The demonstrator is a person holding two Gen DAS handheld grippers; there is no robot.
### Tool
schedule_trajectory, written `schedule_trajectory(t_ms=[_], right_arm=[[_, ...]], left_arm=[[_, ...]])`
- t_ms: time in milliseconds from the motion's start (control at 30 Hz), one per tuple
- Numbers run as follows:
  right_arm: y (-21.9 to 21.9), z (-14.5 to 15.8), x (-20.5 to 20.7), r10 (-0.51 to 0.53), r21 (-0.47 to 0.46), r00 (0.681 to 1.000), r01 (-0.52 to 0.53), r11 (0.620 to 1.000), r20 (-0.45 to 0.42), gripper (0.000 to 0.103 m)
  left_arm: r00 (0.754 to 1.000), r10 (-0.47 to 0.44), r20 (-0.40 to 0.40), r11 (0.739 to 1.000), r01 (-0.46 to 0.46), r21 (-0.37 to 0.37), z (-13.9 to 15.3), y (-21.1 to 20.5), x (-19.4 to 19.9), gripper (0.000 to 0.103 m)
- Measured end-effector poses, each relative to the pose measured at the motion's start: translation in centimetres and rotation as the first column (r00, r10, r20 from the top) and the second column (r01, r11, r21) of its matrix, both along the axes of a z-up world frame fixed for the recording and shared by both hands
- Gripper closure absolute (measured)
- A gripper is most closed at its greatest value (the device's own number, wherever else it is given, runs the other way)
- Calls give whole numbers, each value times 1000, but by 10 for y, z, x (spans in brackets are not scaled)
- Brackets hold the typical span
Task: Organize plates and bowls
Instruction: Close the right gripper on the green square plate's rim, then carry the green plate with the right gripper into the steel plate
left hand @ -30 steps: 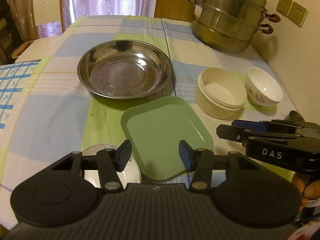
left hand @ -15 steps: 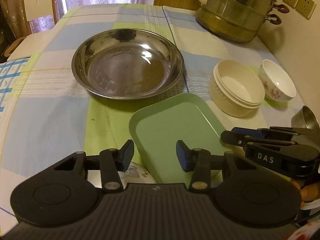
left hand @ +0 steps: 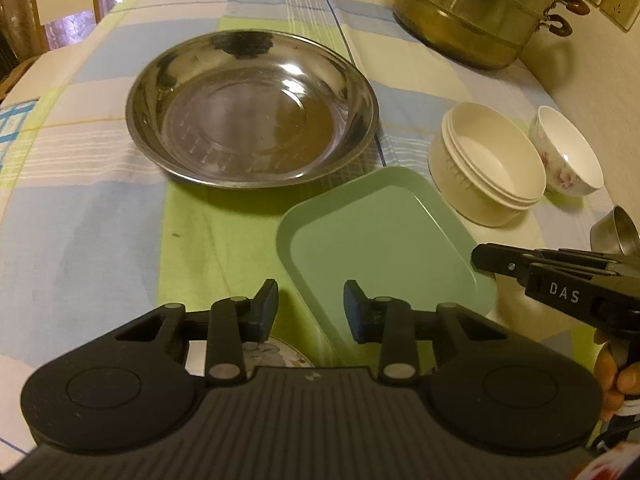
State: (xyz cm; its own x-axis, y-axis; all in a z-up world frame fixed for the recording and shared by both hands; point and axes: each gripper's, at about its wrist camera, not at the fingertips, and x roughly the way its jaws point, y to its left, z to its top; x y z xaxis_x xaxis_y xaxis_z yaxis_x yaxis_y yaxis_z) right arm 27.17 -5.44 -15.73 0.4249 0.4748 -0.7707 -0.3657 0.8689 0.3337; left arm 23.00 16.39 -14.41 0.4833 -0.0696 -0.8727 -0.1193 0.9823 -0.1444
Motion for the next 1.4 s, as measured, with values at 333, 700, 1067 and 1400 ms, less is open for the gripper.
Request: schedule_trajectory(t_ms=[333,700,1067,1400], right_arm=[[5,-1,-5,6,-18,1000,-6,1000,20,98],[4,13,-7,47,-13,997,-46,999,53,98],[-1,46,-14,75,21,993,-77,997,87,98],[26,59,9,98,65,986,-107,992,133,98]], left_arm=[[1000,4,-23,1000,-4,2,-9,-2,5,89],[1000,7,2,1000,-7,-1,4,-1,0,92],[998,12,59,1000,-12,-10,34,2,-11,92],[991,52,126,998,-57,32,50,26,10,92]])
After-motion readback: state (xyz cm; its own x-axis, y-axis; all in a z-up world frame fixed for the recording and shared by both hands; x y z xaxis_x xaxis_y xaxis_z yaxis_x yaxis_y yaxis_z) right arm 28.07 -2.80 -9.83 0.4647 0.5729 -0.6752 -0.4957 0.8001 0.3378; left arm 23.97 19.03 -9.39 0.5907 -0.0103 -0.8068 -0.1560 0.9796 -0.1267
